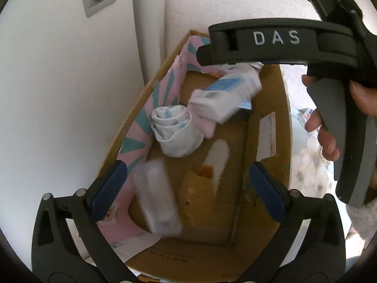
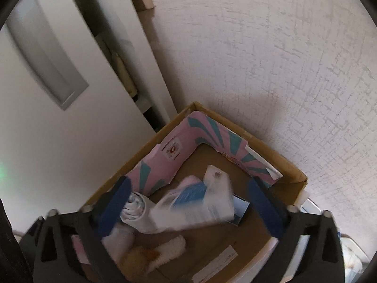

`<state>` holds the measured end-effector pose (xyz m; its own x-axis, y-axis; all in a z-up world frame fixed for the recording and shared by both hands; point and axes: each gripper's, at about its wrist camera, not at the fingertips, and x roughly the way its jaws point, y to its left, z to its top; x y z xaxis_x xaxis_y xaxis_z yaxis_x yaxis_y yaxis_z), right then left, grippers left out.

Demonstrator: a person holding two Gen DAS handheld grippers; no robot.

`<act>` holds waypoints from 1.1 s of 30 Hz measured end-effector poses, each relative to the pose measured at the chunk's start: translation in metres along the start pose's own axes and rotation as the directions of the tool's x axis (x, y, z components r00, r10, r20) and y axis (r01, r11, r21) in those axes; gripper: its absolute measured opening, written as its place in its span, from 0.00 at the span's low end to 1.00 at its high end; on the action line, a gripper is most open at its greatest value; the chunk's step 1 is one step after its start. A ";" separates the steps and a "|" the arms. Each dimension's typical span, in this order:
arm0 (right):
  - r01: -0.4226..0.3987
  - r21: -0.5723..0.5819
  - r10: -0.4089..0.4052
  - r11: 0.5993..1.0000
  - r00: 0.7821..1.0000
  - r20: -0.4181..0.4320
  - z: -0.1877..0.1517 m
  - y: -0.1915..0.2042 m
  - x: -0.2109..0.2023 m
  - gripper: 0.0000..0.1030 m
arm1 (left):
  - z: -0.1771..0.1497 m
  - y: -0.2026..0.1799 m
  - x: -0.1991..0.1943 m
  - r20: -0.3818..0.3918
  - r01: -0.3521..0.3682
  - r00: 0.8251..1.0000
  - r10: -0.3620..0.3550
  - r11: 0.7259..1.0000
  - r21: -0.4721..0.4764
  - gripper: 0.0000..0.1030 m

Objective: Organize objects
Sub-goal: 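Carry the swab box and carton into the cardboard box and release both, then withdraw both open tools from the cardboard box back toward the tray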

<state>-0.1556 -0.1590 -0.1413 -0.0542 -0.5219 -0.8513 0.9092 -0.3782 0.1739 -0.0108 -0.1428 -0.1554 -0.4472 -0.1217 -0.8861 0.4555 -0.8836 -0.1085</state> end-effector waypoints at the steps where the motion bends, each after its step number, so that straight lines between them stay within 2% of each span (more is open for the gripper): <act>1: 0.001 -0.002 -0.001 1.000 1.000 0.003 -0.002 0.000 0.000 0.99 | -0.001 -0.001 0.001 -0.004 0.005 1.000 -0.005 1.000 -0.001 1.00; 15: -0.017 0.010 0.017 1.000 1.000 -0.013 -0.009 0.000 -0.008 0.99 | -0.013 0.003 -0.009 -0.004 0.024 1.000 -0.024 0.999 -0.027 1.00; 20: -0.005 -0.013 0.005 1.000 1.000 0.005 -0.011 0.007 -0.018 0.99 | -0.006 0.024 -0.026 0.013 0.033 0.999 -0.032 0.999 -0.033 1.00; 33: 0.031 -0.039 -0.028 0.999 0.997 0.077 -0.020 0.014 -0.063 0.99 | 0.006 0.017 -0.061 0.086 0.052 0.995 -0.052 0.999 -0.006 1.00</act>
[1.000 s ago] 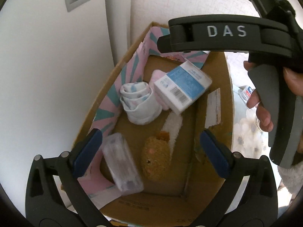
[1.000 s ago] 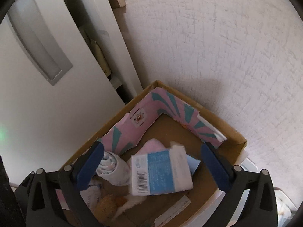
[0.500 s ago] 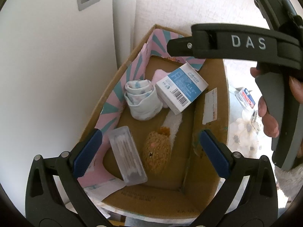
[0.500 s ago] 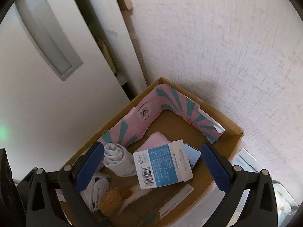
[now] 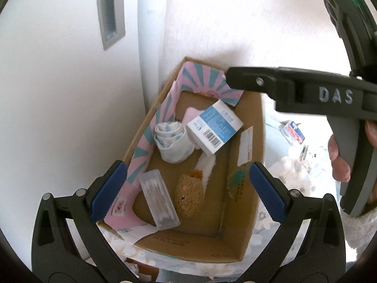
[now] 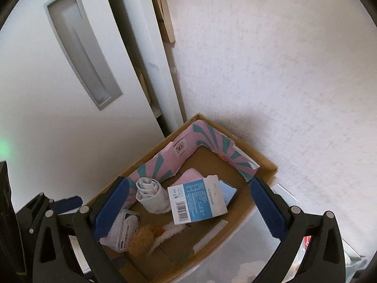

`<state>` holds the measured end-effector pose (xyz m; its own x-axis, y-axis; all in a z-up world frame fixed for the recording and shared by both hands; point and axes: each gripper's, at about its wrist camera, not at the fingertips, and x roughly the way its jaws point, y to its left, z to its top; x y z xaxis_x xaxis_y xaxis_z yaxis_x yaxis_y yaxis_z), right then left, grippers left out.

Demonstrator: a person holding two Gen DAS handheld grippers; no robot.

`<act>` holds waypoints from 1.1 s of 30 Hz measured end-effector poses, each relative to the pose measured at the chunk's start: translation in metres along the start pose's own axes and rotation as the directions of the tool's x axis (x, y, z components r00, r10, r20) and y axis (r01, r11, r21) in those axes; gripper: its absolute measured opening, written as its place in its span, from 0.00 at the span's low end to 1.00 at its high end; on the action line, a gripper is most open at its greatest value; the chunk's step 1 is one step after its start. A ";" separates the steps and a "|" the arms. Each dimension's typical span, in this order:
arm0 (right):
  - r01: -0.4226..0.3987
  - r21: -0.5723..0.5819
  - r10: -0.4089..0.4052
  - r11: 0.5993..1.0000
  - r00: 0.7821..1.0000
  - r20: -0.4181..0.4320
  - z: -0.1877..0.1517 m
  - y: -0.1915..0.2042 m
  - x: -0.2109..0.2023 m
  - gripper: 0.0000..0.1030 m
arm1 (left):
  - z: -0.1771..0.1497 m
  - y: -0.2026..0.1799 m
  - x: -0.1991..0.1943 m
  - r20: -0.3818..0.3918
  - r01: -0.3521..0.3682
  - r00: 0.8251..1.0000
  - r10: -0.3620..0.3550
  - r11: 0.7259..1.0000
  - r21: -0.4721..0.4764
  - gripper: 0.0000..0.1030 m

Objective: Organize objects
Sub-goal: 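Withdraw both open tools from the cardboard box back toward the tray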

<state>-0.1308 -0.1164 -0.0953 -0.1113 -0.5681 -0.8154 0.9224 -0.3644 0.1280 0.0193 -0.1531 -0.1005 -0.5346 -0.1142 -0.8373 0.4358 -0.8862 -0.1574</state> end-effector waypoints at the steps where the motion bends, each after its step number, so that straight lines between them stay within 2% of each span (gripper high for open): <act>1: 0.000 0.003 0.000 1.000 1.000 0.004 0.001 -0.001 -0.003 0.99 | 0.002 0.000 -0.009 0.005 0.012 1.000 -0.012 1.000 0.006 1.00; 3: 0.003 0.014 -0.004 1.000 1.000 0.016 0.000 -0.005 -0.012 0.99 | 0.006 0.000 -0.022 0.018 0.035 0.999 -0.035 0.999 0.014 1.00; 7: 0.023 0.032 -0.025 0.999 0.998 0.058 0.001 -0.014 -0.066 0.99 | 0.016 -0.012 -0.034 0.064 0.039 0.997 -0.042 0.998 0.048 1.00; 16: 0.094 0.088 -0.106 0.992 0.984 0.143 -0.018 -0.049 -0.131 0.99 | 0.038 -0.046 -0.050 0.125 0.070 0.988 -0.086 0.990 0.125 1.00; 25: 0.178 0.164 -0.204 0.970 0.966 0.159 -0.054 -0.095 -0.170 0.99 | 0.047 -0.093 -0.045 0.114 0.148 0.979 -0.171 0.971 0.190 1.00; 33: 0.200 0.252 -0.245 0.947 0.956 0.159 -0.102 -0.144 -0.196 0.99 | 0.048 -0.142 -0.026 0.066 0.190 0.975 -0.212 0.950 0.246 1.00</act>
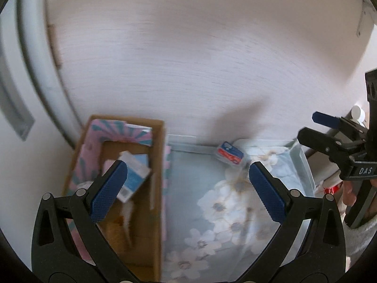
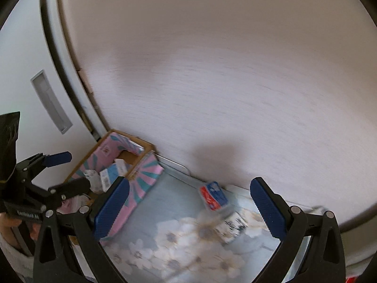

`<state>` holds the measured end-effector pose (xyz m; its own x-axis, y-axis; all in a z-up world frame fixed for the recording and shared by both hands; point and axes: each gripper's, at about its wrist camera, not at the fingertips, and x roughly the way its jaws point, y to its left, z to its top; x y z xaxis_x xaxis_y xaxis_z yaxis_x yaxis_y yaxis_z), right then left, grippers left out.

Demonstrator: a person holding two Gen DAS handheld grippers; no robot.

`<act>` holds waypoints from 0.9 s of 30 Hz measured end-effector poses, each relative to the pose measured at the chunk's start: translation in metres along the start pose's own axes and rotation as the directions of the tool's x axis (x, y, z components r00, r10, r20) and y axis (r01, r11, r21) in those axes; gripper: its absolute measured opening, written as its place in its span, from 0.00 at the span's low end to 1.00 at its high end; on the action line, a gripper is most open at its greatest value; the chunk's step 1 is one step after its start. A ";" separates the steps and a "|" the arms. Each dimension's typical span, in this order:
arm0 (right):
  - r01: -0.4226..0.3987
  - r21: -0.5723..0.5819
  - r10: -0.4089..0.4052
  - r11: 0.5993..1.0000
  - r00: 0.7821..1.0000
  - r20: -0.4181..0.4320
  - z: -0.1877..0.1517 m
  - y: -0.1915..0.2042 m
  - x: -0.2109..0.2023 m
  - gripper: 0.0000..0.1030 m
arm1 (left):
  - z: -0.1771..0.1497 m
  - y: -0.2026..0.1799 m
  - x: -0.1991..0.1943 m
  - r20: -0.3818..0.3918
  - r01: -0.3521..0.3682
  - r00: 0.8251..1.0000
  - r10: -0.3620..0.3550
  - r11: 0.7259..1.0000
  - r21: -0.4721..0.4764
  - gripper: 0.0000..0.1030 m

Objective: Organize objects
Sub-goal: 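Withdraw both open tools from the cardboard box back toward the tray, then grasp the red-and-blue floss box with the left tool while the right tool grasps the tissue pack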

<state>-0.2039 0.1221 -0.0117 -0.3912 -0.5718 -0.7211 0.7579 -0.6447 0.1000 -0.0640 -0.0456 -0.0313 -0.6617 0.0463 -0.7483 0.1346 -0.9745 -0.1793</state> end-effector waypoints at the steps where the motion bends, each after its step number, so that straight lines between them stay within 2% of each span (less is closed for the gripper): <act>1: 0.007 0.008 -0.007 1.000 1.000 0.002 -0.005 -0.009 -0.003 0.99 | 0.001 -0.006 0.006 -0.006 0.007 1.000 -0.007 1.000 0.007 1.00; 8: 0.050 0.020 -0.049 0.999 0.998 -0.031 -0.045 -0.058 -0.003 0.99 | -0.001 -0.048 0.054 -0.072 0.052 0.996 -0.049 0.998 0.040 1.00; 15: 0.033 -0.041 -0.037 0.999 0.996 -0.085 -0.082 -0.088 0.022 0.99 | -0.008 -0.083 0.122 -0.154 0.072 0.987 -0.053 0.990 0.124 1.00; 22: -0.031 -0.126 0.012 0.992 0.989 -0.149 -0.114 -0.108 0.069 0.99 | -0.019 -0.112 0.196 -0.194 0.055 0.981 0.003 0.954 0.295 1.00; 27: -0.059 -0.202 0.025 0.978 0.986 -0.167 -0.135 -0.105 0.103 0.99 | -0.024 -0.116 0.236 -0.209 0.052 0.978 0.026 0.931 0.361 1.00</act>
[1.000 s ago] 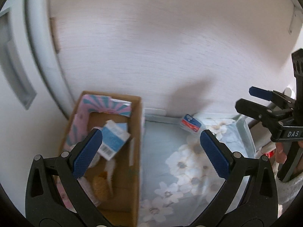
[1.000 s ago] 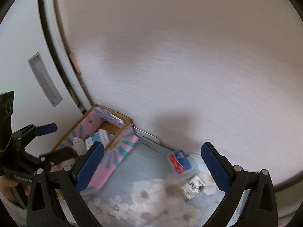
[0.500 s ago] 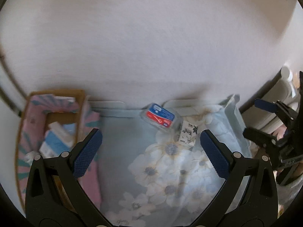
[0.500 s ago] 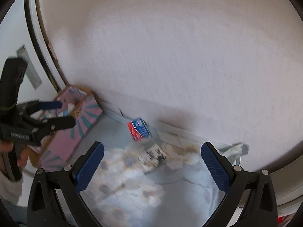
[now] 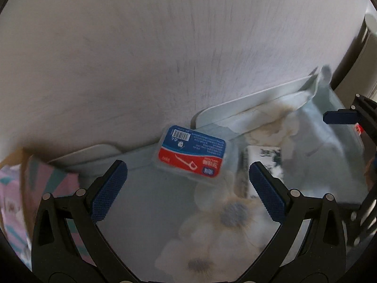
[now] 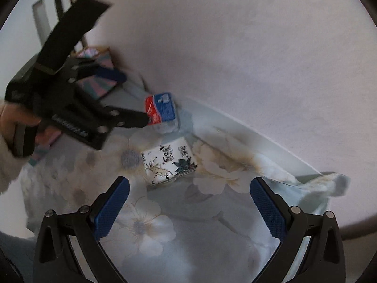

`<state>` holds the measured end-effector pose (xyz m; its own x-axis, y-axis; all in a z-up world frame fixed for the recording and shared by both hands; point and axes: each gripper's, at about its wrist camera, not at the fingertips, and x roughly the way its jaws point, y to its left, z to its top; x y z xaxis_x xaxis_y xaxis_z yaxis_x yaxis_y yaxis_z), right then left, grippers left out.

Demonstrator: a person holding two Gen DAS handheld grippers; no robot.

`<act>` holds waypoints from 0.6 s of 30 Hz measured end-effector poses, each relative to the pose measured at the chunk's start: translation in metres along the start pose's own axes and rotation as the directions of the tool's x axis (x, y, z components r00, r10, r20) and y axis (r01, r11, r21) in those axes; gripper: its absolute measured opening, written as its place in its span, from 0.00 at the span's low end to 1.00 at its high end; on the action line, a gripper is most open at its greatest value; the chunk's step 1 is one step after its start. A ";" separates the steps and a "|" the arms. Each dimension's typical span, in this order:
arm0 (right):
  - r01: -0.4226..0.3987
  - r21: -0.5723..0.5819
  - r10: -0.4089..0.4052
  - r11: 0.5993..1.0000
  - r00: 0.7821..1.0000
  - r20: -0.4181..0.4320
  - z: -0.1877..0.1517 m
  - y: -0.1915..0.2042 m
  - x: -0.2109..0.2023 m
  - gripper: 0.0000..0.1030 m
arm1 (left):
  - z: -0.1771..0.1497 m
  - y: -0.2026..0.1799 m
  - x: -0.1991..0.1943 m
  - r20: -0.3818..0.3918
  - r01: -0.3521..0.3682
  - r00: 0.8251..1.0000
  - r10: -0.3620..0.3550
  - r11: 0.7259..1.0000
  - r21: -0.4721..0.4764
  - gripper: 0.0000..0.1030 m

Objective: Organize objects
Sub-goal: 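Grasp the red-and-blue floss box with the left tool while the right tool grasps the tissue pack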

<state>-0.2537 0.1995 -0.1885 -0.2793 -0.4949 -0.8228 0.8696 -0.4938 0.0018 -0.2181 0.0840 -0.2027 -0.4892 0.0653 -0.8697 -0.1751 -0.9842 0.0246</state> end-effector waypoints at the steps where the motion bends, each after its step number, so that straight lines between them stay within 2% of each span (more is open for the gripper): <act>1: -0.004 -0.016 0.004 1.000 1.000 -0.001 -0.001 0.002 0.007 0.99 | 0.001 0.001 0.009 -0.011 0.004 1.000 -0.004 1.000 0.008 1.00; 6: -0.027 -0.068 0.025 0.997 1.000 -0.018 0.001 0.007 0.034 0.99 | 0.004 0.003 0.034 -0.040 0.031 0.999 -0.030 0.999 0.030 1.00; 13: -0.032 -0.106 0.030 0.994 0.999 -0.024 0.009 0.011 0.058 0.99 | 0.006 0.002 0.055 -0.086 0.087 0.993 -0.081 0.993 0.073 0.82; 15: -0.033 -0.109 0.030 0.994 0.999 -0.027 0.011 0.012 0.061 0.94 | 0.007 0.004 0.055 -0.082 0.100 0.992 -0.094 0.992 0.073 0.81; 18: -0.024 -0.129 0.019 0.991 0.999 -0.038 0.011 0.017 0.066 0.81 | 0.008 0.004 0.056 -0.081 0.105 0.992 -0.098 0.991 0.088 0.81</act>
<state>-0.2620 0.1511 -0.2362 -0.2466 -0.4768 -0.8437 0.9214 -0.3852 -0.0517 -0.2532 0.0847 -0.2467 -0.3985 0.1480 -0.9052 -0.2998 -0.9537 -0.0239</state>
